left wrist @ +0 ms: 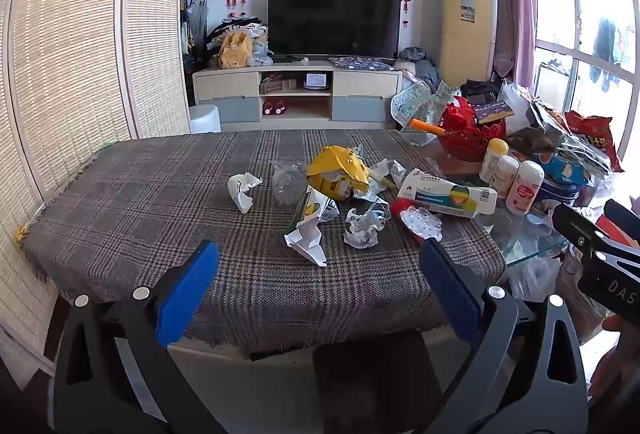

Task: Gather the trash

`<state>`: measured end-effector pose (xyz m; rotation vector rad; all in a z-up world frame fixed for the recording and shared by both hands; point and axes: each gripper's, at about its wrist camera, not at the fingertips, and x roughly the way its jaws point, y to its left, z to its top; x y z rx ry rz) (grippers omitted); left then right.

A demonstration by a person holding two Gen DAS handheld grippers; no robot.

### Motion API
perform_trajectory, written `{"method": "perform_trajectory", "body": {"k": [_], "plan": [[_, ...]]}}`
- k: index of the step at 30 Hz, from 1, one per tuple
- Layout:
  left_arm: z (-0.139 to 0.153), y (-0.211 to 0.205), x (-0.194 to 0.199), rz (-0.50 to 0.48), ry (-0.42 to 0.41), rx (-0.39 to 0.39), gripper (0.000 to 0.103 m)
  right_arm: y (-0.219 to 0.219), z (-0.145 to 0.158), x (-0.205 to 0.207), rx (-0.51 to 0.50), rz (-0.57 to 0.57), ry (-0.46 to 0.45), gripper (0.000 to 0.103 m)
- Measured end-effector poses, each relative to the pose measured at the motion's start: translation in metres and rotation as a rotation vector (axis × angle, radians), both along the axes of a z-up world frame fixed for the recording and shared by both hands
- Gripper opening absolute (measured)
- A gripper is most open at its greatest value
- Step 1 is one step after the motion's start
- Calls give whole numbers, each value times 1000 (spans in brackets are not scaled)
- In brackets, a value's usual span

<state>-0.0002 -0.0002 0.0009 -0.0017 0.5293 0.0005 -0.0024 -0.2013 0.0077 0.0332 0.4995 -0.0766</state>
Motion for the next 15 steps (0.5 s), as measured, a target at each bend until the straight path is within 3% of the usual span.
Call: {"method": "perform_trajectory", "body": {"k": [15], "plan": [[6,8,-2,8,-7,-17,95,8,-8,6,-7,4,26,100]]}}
